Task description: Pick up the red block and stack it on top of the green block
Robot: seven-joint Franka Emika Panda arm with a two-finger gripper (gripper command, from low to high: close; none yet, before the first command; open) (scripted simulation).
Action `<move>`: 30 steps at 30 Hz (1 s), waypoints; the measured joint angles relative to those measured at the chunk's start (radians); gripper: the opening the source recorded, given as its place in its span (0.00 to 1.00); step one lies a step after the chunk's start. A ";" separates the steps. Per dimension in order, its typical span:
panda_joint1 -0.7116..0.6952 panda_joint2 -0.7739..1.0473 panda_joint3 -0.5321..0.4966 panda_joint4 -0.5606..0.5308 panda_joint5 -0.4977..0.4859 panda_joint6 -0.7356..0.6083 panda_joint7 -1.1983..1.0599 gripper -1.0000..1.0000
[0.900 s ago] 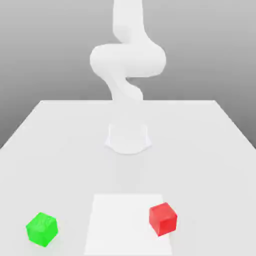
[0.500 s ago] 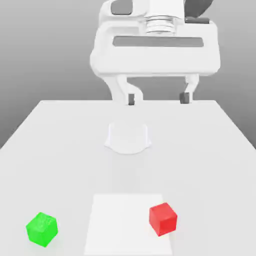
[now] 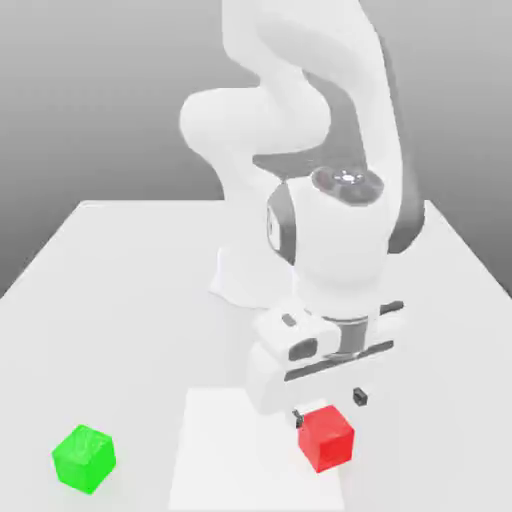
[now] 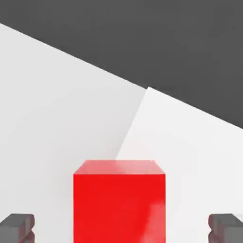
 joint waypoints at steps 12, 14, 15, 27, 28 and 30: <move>-0.003 -0.096 0.007 -0.015 0.014 -0.082 -0.011 0.00; -0.015 -0.155 0.000 -0.018 0.026 -0.139 -0.011 0.00; -0.042 -0.161 -0.028 -0.002 0.035 -0.160 0.005 0.00; -0.349 0.000 -0.264 0.170 0.191 -0.181 0.116 0.00; -0.358 0.023 -0.258 0.173 0.204 -0.163 0.109 1.00; -0.358 0.023 -0.258 0.173 0.204 -0.163 0.109 1.00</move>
